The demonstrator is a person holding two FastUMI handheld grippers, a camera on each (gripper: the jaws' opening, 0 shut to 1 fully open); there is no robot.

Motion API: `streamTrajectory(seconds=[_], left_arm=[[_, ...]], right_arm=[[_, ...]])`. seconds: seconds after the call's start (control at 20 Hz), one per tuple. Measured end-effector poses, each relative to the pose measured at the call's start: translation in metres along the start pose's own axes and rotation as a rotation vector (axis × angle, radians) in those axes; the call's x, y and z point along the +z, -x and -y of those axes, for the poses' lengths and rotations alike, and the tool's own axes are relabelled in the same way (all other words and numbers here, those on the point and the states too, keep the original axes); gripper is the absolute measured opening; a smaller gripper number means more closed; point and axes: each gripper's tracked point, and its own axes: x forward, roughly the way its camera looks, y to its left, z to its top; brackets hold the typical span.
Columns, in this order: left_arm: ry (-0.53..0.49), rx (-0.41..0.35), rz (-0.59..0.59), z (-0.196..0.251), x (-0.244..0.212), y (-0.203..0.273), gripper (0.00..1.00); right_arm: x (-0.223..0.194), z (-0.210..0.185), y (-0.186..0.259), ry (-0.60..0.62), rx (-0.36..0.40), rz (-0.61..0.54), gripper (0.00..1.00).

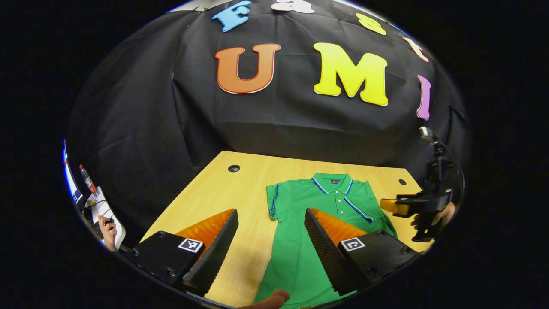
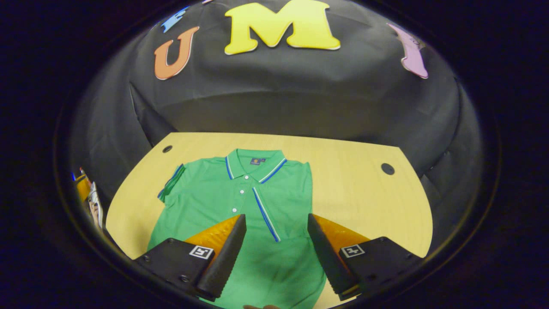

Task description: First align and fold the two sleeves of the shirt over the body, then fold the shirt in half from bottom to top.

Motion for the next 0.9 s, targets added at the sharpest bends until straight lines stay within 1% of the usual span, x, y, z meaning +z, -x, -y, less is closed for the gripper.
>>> streamTrajectory(seconds=[0.05,0.1,0.15,0.2,0.25,0.3,0.35,0.4,0.45,0.5,0.6,0.65,0.75,0.8,0.85,0.9], left_arm=[[-0.008,-0.007,-0.017,-0.001,-0.002,-0.013,1.00],[-0.016,0.002,-0.032,-0.001,-0.005,-0.022,1.00],[-0.025,0.008,-0.030,-0.002,-0.002,-0.035,1.00],[-0.034,0.002,-0.040,0.000,-0.002,-0.047,1.00],[-0.043,-0.009,-0.053,0.002,-0.004,-0.058,1.00],[-0.053,-0.017,-0.072,0.003,-0.008,-0.069,1.00],[-0.060,-0.024,-0.094,0.003,-0.013,-0.080,1.00],[-0.064,-0.036,-0.117,0.006,-0.019,-0.092,1.00],[-0.069,-0.040,-0.137,0.005,-0.024,-0.105,1.00],[-0.074,-0.042,-0.166,0.005,-0.031,-0.118,1.00],[-0.092,-0.053,-0.234,0.003,-0.047,-0.144,1.00],[-0.093,-0.057,-0.266,0.003,-0.054,-0.158,1.00],[-0.071,-0.070,-0.325,0.007,-0.066,-0.183,1.00],[-0.060,-0.070,-0.351,0.008,-0.069,-0.194,1.00],[-0.060,-0.064,-0.375,0.006,-0.073,-0.204,1.00],[-0.065,-0.058,-0.391,0.005,-0.074,-0.213,1.00]], right_arm=[[0.000,0.003,0.018,0.000,-0.012,0.020,0.93],[-0.001,0.007,0.037,0.004,-0.030,0.042,0.95],[0.001,0.008,0.056,0.007,-0.036,0.069,0.93],[0.003,0.009,0.078,0.014,-0.051,0.099,0.95],[0.007,0.011,0.102,0.017,-0.069,0.133,0.93],[0.013,0.013,0.125,0.012,-0.085,0.172,0.93],[0.018,0.013,0.151,0.006,-0.099,0.212,0.96],[0.025,0.014,0.176,0.003,-0.117,0.250,0.96],[0.030,0.019,0.201,0.004,-0.149,0.286,0.96],[0.036,0.023,0.229,-0.001,-0.179,0.324,0.93],[0.048,0.029,0.285,-0.019,-0.242,0.391,0.92],[0.057,0.035,0.313,-0.026,-0.278,0.433,0.95],[0.065,0.048,0.363,-0.025,-0.375,0.506,0.94],[0.063,0.052,0.386,-0.023,-0.420,0.525,0.95],[0.059,0.052,0.401,-0.018,-0.452,0.524,0.93],[0.054,0.048,0.414,-0.025,-0.470,0.526,0.94]])
